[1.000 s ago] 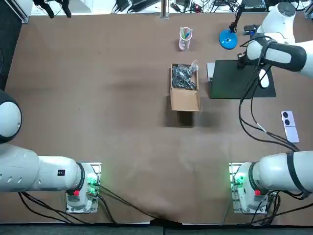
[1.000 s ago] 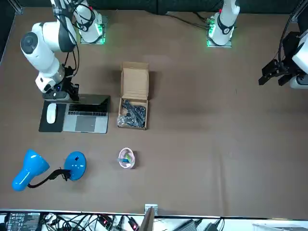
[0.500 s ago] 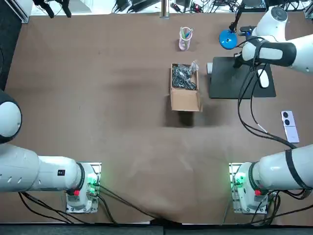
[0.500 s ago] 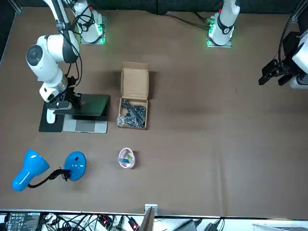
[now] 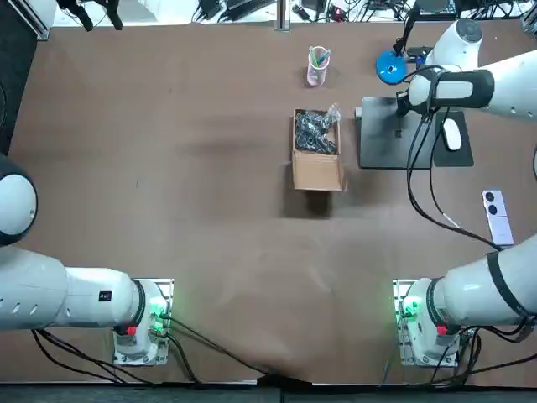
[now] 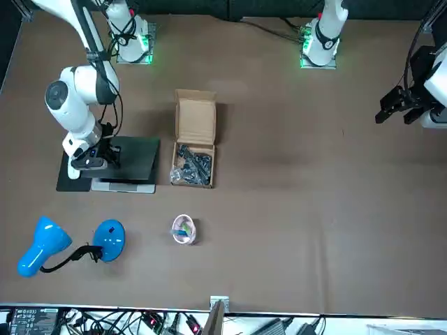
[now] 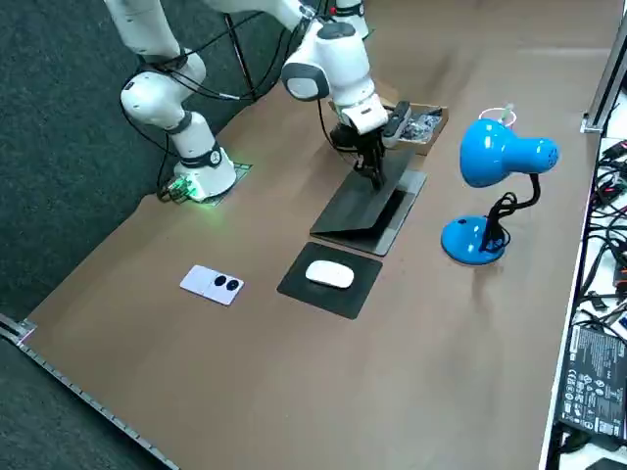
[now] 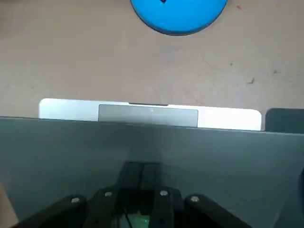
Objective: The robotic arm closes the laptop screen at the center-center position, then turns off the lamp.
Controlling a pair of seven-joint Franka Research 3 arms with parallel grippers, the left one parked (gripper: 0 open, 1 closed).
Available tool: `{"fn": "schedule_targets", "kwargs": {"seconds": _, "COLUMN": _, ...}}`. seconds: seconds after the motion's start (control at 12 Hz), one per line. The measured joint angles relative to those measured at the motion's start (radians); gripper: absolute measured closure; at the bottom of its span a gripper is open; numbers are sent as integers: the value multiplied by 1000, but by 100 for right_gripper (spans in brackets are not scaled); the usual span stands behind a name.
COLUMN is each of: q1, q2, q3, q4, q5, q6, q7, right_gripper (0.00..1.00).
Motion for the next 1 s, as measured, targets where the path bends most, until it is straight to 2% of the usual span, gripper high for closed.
{"fn": "schedule_targets", "kwargs": {"seconds": 1.0, "q1": 0, "q2": 155, "q3": -1, "q4": 87, "q5": 0, "q6": 18, "q7": 0, "right_gripper": 98}}
